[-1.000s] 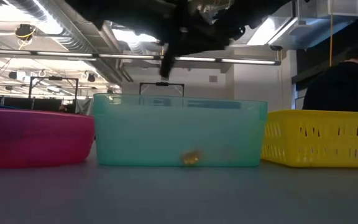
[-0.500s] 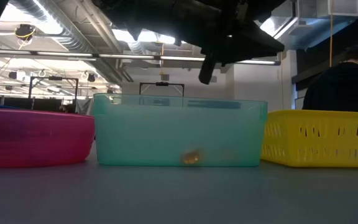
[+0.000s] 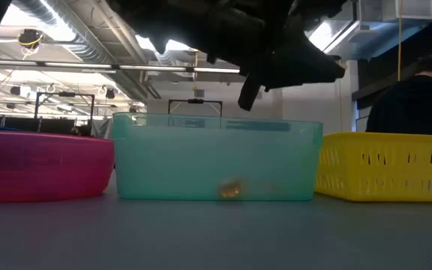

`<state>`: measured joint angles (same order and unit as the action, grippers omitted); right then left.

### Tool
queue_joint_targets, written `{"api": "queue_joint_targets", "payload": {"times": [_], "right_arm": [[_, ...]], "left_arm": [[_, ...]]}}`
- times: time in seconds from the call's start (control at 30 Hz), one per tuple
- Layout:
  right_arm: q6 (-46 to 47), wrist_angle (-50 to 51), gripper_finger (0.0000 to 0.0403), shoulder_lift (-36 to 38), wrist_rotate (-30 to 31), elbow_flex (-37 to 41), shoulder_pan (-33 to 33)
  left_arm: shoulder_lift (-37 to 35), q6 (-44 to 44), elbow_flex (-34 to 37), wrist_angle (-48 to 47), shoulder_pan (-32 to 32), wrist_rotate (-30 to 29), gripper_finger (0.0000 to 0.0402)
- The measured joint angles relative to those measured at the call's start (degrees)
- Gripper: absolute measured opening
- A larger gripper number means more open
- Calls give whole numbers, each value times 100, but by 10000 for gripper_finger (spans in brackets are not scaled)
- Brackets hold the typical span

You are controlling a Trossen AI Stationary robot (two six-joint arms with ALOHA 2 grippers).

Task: Sort Halloween decoration
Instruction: Put the white bone toy into the yellow bin, then put the purple spider toy into the pink bin

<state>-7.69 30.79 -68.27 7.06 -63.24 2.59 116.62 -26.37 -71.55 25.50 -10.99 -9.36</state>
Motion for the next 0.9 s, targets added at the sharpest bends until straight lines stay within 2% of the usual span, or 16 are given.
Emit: {"api": "queue_joint_targets", "payload": {"times": [0.37, 0.47, 0.53, 0.7, 0.9], "right_arm": [[-12, 1094, 193, 690, 1375, 2, -22], [27, 1245, 193, 870, 1457, 2, -184], [158, 1341, 193, 951, 1385, 2, -389], [293, 1523, 193, 988, 752, 124, -998], [276, 1516, 193, 986, -142, 685, -1599]], "left_arm": [[2, 11, 2, -80, 2, -11, 101], [2, 11, 2, -114, 2, -13, 115], [2, 11, 2, -102, 15, -13, 117], [1, 11, 2, -101, 120, 117, 118], [-120, 11, 2, -153, 367, 776, 118]]}}
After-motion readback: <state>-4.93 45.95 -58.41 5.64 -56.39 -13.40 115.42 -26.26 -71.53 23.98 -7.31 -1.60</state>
